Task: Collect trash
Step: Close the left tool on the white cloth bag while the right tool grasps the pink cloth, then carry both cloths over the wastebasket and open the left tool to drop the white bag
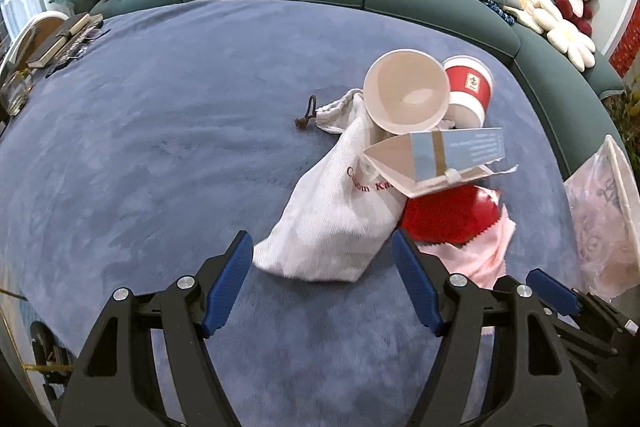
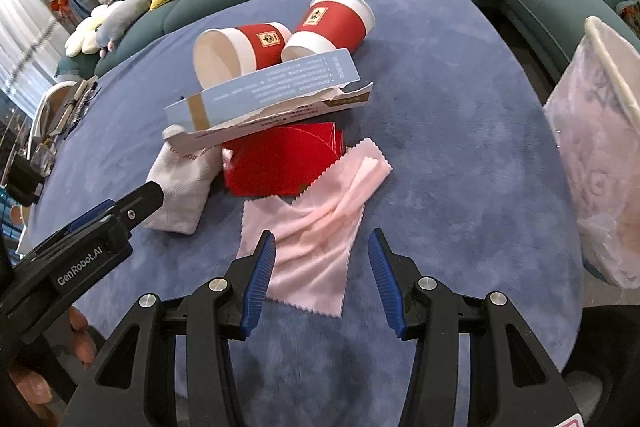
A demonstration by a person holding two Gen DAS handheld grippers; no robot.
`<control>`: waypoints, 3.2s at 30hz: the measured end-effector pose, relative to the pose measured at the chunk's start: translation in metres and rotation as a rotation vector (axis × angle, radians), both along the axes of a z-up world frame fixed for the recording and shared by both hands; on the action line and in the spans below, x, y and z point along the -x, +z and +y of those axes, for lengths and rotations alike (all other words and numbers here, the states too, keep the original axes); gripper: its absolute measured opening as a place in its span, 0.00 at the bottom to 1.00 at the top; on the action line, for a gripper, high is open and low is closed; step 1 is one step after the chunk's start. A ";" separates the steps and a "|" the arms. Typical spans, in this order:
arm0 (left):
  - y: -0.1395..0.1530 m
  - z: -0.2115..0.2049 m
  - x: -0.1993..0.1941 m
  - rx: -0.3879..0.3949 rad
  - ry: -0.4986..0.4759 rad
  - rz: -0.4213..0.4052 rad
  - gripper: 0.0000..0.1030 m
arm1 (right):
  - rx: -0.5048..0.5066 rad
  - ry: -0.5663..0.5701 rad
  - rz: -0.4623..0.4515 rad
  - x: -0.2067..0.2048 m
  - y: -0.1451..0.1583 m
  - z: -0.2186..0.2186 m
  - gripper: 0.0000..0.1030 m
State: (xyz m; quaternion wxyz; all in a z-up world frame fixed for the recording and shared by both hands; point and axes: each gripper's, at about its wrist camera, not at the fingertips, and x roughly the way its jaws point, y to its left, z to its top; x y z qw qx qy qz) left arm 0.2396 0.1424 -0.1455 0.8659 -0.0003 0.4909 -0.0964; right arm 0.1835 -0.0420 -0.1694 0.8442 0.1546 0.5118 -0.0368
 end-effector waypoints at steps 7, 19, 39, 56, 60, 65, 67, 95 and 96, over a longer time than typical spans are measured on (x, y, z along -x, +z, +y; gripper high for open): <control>-0.014 -0.001 -0.017 0.035 -0.007 0.052 0.50 | -0.014 -0.024 0.027 -0.019 -0.016 -0.001 0.46; -0.010 -0.010 -0.004 0.060 -0.001 0.070 0.06 | -0.089 -0.038 0.047 -0.015 -0.026 -0.011 0.04; 0.079 -0.030 0.065 0.109 0.086 -0.064 0.04 | -0.146 -0.091 -0.159 0.057 0.061 -0.067 0.04; 0.166 -0.100 0.109 0.180 -0.043 -0.211 0.03 | -0.145 -0.119 -0.296 0.110 0.115 -0.102 0.04; 0.176 -0.128 0.114 0.197 -0.099 -0.222 0.03 | -0.126 -0.129 -0.325 0.121 0.125 -0.112 0.04; 0.187 -0.162 0.122 0.215 -0.164 -0.239 0.03 | -0.106 -0.163 -0.352 0.136 0.133 -0.131 0.04; 0.191 -0.178 0.123 0.225 -0.198 -0.244 0.03 | -0.093 -0.184 -0.360 0.138 0.136 -0.142 0.04; 0.209 -0.355 0.114 0.297 -0.443 -0.207 0.03 | -0.037 -0.495 -0.372 0.199 0.129 -0.291 0.04; 0.205 -0.357 0.113 0.292 -0.438 -0.197 0.03 | -0.039 -0.496 -0.372 0.198 0.130 -0.294 0.04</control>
